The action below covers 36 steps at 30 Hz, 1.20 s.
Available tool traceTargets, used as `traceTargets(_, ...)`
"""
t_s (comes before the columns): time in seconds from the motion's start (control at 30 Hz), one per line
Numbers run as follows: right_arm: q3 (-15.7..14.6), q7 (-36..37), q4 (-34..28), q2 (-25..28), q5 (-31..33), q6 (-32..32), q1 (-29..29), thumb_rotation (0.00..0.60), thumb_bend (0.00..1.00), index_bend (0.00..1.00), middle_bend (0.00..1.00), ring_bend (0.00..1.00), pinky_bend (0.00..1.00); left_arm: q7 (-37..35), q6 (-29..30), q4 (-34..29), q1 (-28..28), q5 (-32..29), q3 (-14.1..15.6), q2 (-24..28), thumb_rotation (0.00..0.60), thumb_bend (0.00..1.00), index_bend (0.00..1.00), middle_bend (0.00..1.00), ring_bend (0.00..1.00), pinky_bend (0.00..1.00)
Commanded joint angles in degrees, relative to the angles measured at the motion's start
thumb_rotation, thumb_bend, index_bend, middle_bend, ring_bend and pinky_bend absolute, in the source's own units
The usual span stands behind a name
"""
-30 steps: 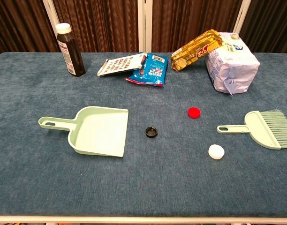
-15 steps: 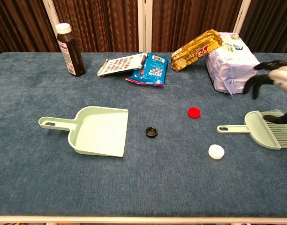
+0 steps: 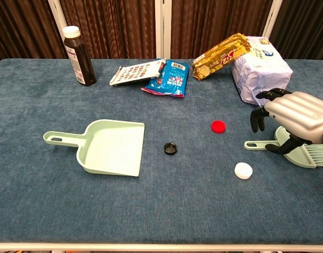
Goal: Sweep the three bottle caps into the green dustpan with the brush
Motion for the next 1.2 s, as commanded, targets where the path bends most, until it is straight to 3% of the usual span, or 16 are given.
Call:
traceTargets(0.03,-0.38,0.91,1.36,-0.73,0.05,-0.03,0.14,0.600,0.17,0.45,0.45,0.07,0.08,-0.17,0.00,0.26,0.01,0.03,0.02,-0.13,0.600,0.08,0.23,0.16,0.09,0.06)
traceTargets(0.5,-1.36,3.93,5.83,-2.99,0.29,-1.30,1.04,0.600,0.20,0.45,0.46,0.09,0.08,-0.60,-0.09,0.71,0.11,-0.25,0.06,-0.37,0.600,0.07,0.23,0.16,0.09,0.06)
traceTargets(1.0,-1.87,4.06,5.96,-2.45,1.39,-1.99,1.10,0.600,0.24,0.46,0.49,0.11,0.09,-0.55,-0.15,0.85,0.01,-0.38,-0.09,-0.40,0.600,0.07,0.22,0.16,0.09,0.06)
traceTargets(1.2,-1.97,5.27,6.27,-2.49,1.34,-2.37,1.38,0.600,0.31,0.58,0.58,0.19,0.12,-0.42,-0.67,0.54,-0.53,0.03,-0.10,-0.22,0.600,0.07,0.23,0.16,0.09,0.06)
